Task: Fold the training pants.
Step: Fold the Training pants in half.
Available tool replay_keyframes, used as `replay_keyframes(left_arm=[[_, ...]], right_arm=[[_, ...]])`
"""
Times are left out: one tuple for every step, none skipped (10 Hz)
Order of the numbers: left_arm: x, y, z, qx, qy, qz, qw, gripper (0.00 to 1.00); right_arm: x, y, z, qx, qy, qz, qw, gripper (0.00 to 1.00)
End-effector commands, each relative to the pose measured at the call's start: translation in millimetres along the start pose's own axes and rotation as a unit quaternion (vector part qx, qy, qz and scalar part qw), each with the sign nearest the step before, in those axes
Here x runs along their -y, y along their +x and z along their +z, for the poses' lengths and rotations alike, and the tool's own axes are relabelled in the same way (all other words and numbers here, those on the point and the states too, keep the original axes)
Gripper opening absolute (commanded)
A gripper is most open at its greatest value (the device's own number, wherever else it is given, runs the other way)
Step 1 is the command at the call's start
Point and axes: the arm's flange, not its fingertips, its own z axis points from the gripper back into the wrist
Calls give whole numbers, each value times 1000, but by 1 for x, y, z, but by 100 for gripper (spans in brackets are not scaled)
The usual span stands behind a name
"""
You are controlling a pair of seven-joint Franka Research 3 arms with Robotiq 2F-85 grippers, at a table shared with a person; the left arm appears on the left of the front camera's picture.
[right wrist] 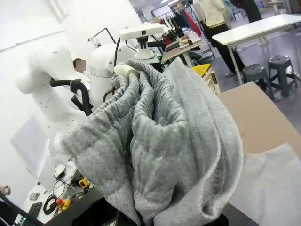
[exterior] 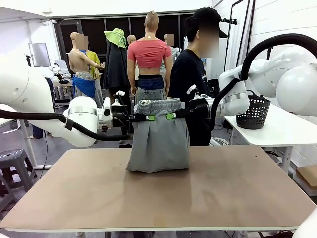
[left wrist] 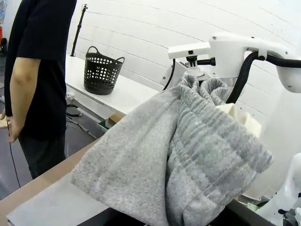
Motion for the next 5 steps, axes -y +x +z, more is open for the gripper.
replay_keyframes(left_arm=[[8,-13,5,-6,7,40,999,0],[11,-27,10,-16,15,73,997,0],[15,-39,12,-19,9,104,994,0],[22,-55,14,-30,11,132,991,0],[23,-70,15,-41,15,156,987,0]], right_arm=[[-3,-25,1,20,17,-56,998,0],[-2,-42,1,25,31,-88,995,0],[0,-58,1,36,41,-117,992,0],[-2,-76,0,43,46,-145,987,0],[-1,-89,0,51,44,-162,985,0]])
